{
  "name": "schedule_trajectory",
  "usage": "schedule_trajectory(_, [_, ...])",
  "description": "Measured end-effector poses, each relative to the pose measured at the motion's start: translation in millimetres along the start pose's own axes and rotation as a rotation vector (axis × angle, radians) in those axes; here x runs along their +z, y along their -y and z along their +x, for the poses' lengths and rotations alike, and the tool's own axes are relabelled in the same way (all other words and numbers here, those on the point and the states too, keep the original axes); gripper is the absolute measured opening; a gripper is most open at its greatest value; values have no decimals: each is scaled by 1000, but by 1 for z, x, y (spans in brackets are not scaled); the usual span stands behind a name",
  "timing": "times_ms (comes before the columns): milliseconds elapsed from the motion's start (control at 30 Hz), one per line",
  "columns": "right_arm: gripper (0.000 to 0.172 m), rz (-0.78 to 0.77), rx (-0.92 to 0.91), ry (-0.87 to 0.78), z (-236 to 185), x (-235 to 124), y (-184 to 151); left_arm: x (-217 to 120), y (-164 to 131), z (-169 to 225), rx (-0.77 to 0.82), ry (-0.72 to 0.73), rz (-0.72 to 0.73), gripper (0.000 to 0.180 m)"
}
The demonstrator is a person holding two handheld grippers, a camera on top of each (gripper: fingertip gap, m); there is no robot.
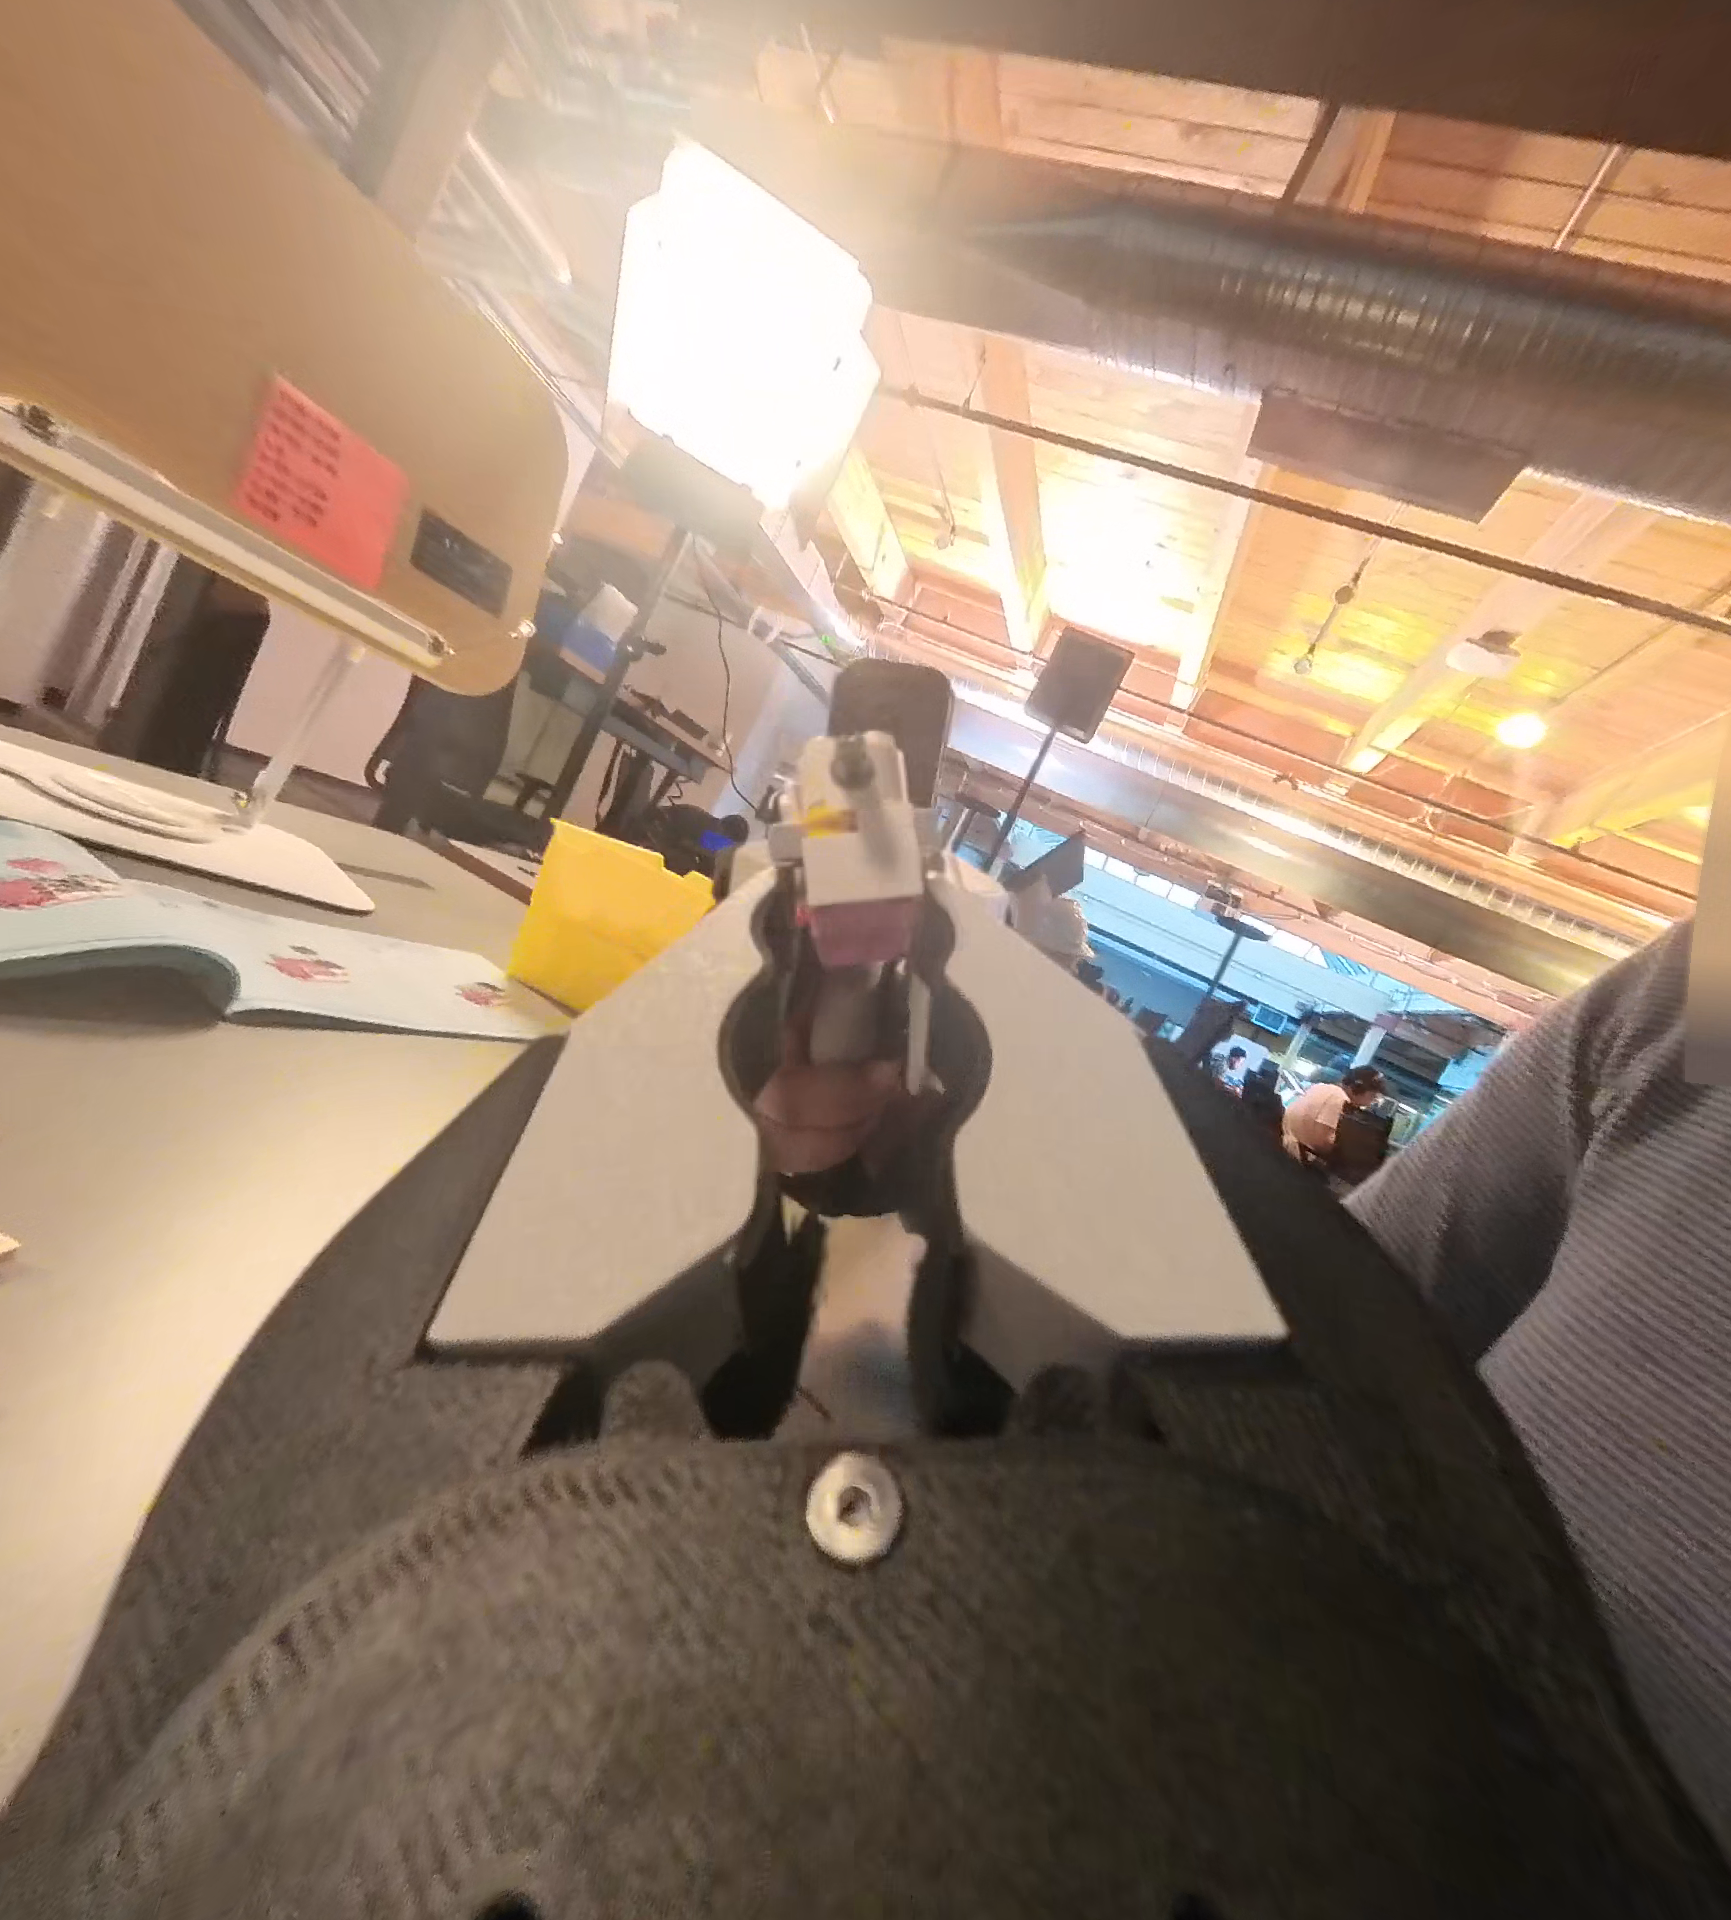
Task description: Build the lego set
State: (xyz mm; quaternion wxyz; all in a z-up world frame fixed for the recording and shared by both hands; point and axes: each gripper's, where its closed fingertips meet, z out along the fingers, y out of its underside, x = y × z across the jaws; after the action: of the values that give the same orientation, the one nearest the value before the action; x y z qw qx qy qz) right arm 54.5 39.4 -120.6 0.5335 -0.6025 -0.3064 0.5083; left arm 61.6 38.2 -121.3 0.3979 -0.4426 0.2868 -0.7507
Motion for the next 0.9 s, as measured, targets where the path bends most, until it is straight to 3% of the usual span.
schedule_trajectory(167, [23, -6, -25, -21, 2, -4, 0, 1, -2, 0, -4, -3, -29, 16])
schedule_trajectory(267, [36, -67, -85, -222, 31, -27, -3, -2, 0, -9, 89, 94, -30, 15])
schedule_trajectory(367, [29, -431, -209, -514, 71, -71, -48, -6, 6, -20, 183, 198, -15, 16])
schedule_trajectory(433, [22, -679, -260, -565, 75, -89, -77, -6, 5, -23, 212, 223, -23, 16])
schedule_trajectory(700, [14, -1197, -366, -443, 84, -88, -104, 1, -6, -22, 265, 225, -90, 16])
schedule_trajectory(900, [13, -1403, -267, -306, 88, -89, -120, -2, -1, -21, 257, 223, -61, 16])
